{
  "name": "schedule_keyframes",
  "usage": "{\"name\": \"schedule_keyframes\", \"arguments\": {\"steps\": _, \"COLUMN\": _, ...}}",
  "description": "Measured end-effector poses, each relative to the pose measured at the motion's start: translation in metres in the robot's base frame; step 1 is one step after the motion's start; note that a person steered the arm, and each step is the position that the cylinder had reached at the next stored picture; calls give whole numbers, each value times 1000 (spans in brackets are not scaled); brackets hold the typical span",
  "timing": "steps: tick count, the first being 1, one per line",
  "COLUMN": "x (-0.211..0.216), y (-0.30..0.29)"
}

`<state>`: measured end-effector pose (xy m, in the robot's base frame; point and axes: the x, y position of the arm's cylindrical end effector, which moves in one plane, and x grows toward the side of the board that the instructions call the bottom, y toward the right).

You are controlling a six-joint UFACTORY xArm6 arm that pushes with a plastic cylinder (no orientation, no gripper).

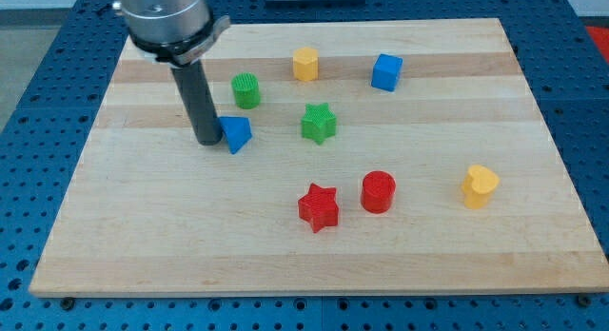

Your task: Point your arm towards the red star

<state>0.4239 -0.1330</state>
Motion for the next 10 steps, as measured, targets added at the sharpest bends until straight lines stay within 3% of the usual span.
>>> {"name": "schedule_keyframes", "arguments": {"steps": 3, "x": -3, "y": 45}}
{"name": "schedule_keyframes", "arguments": {"steps": 4, "x": 0, "y": 31}}
{"name": "schedule_keyframes", "arguments": {"steps": 5, "x": 74, "y": 0}}
{"name": "schedule_keyframes", "arguments": {"steps": 6, "x": 117, "y": 3}}
{"name": "schedule_keyframes", "arguments": {"steps": 7, "x": 141, "y": 49}}
{"name": "schedule_keyframes", "arguments": {"steps": 9, "x": 158, "y": 142}}
{"name": "schedule_keyframes", "arguments": {"steps": 10, "x": 142, "y": 130}}
